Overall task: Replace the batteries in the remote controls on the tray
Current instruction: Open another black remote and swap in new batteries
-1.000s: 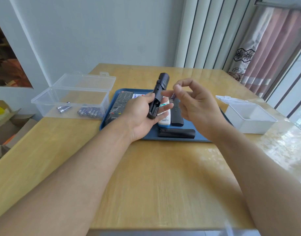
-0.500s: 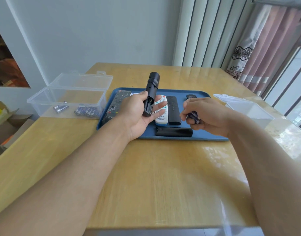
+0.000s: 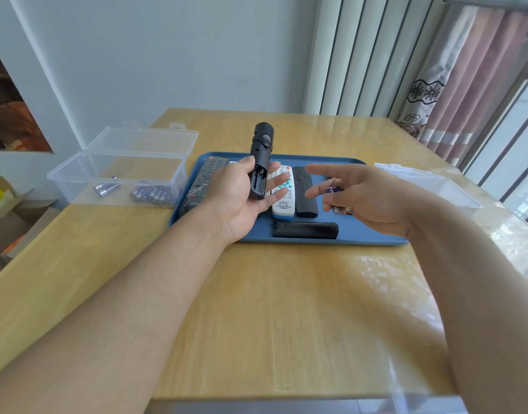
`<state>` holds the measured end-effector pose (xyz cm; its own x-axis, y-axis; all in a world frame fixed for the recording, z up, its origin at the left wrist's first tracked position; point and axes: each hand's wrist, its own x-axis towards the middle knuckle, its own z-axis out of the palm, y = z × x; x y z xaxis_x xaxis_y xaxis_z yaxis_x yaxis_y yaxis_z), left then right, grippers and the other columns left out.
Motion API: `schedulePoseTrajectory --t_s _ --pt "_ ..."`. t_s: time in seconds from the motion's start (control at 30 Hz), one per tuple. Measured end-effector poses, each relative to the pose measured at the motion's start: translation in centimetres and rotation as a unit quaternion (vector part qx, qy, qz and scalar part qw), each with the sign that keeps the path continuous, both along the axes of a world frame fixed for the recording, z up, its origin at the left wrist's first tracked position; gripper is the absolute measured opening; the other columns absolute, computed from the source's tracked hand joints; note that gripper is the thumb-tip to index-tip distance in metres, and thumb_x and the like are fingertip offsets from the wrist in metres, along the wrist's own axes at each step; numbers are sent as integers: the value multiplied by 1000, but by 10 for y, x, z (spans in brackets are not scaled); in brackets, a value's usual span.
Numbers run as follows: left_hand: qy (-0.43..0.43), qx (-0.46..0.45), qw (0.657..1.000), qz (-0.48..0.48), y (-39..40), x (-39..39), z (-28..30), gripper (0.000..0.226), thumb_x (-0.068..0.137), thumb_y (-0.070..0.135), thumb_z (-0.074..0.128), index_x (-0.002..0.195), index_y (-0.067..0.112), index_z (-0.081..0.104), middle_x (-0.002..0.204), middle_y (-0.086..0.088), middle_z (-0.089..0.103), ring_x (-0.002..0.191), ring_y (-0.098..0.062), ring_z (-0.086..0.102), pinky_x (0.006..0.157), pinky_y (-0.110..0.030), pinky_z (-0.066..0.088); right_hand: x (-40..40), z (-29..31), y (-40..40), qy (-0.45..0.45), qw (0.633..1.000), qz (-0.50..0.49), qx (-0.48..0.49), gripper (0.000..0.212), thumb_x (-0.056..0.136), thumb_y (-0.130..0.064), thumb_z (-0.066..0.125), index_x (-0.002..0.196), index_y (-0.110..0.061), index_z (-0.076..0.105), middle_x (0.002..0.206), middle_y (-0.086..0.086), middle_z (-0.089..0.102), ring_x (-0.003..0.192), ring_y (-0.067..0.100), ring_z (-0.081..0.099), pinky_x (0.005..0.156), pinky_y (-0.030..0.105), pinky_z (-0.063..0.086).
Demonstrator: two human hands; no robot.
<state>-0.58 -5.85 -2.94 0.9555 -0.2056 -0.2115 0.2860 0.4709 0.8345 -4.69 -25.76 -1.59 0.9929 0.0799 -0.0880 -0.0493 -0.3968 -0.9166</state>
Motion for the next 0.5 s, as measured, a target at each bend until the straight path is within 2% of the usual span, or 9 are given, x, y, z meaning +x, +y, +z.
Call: schedulePoseTrajectory --t_s 0.07,0.17,0.23,0.33,0.4,0.5 --pt "-1 -2 1000 3 0 0 1 35 111 23 37 132 4 57 114 -13 72 102 -28 74 90 -44 60 6 -4 1 -31 998 -48 -34 61 96 14 41 141 -27 54 107 4 69 73 15 55 67 26 44" --pt "-1 -1 1000 4 0 -2 1 35 110 23 38 133 5 57 113 -12 72 97 -27 74 90 -44 60 17 -12 -1 -81 979 -148 -115 68 91 7 30 136 -36 57 95 -7 68 76 19 53 65 36 44" --pt "-1 -2 1000 4 -1 -2 1 35 110 23 38 133 5 57 113 -12 73 98 -27 74 90 -44 60 19 -13 -3 -99 975 -167 -107 67 92 5 28 135 -37 57 91 -8 67 74 18 53 65 38 45" --pt "-3 -1 1000 3 -1 -3 1 35 110 23 38 132 5 57 112 -12 73 98 -27 74 89 -43 60 18 -8 0 -70 982 -171 36 59 94 9 30 128 -25 64 88 1 62 62 15 46 57 29 42" --pt "-5 0 1000 4 -1 -3 1 35 110 23 38 132 4 58 111 -12 73 97 -27 74 88 -42 61 18 -5 2 -44 970 -190 144 50 94 10 36 120 -19 67 84 4 56 56 13 38 48 24 33" --pt "-7 1 1000 3 -1 -4 2 35 111 24 37 132 5 58 112 -12 72 99 -26 73 88 -42 60 16 -4 3 -13 952 -190 240 39 95 10 45 123 -10 65 83 6 51 53 12 31 47 24 26"
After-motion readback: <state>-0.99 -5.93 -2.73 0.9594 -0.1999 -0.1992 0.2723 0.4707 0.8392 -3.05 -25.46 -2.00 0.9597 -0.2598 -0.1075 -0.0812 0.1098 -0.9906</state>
